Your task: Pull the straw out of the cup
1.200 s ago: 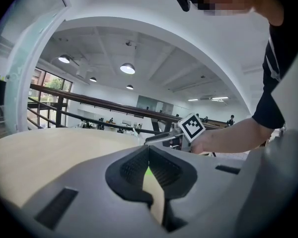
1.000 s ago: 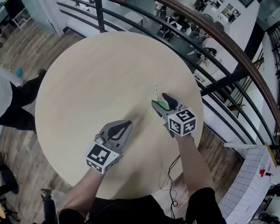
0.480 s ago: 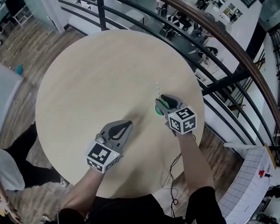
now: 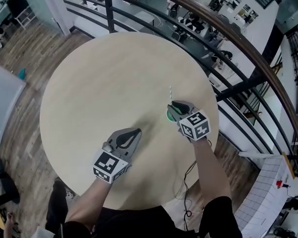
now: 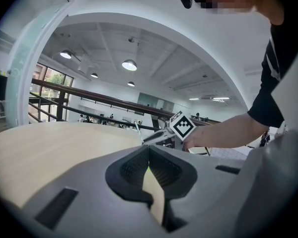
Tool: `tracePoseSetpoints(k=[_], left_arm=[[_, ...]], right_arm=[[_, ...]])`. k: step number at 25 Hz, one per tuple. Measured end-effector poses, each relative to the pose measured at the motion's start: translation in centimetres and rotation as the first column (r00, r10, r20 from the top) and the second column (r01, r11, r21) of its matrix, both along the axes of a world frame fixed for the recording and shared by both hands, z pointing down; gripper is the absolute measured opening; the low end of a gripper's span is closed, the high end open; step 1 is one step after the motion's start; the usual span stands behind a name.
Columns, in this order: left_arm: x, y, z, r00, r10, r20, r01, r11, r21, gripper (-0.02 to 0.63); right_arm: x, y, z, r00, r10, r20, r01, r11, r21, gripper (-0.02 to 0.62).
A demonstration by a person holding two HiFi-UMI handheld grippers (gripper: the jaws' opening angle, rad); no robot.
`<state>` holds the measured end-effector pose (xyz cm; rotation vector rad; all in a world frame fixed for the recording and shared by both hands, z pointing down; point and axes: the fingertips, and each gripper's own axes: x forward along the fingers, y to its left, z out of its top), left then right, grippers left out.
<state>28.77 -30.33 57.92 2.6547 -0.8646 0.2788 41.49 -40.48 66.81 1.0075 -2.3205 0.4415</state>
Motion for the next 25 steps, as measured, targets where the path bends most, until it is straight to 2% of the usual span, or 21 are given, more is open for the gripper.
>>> tracePoseSetpoints(k=[4, 16, 25], left_arm=[[-0.4, 0.5, 0.2, 1.000, 0.008, -0.004, -0.008, 1.000, -0.003, 0.009], [-2.1, 1.9, -1.5, 0.999, 0.014, 0.044, -0.014, 1.000, 0.004, 0.009], [-2.1, 3.5, -5.5, 0.997, 0.054, 0.049, -0.056, 0.998, 0.025, 0.008]], right_arm=[[-0.1, 0.2, -0.2, 1.000, 0.010, 0.004, -0.010, 1.000, 0.004, 0.048], [0.8, 0.8, -2.8, 0.994, 0.077, 0.083, -0.081, 0.996, 0.045, 0.040], [1.1, 3.1, -9.1, 0.975, 0.116, 0.190, -0.141, 0.983, 0.120, 0.040]])
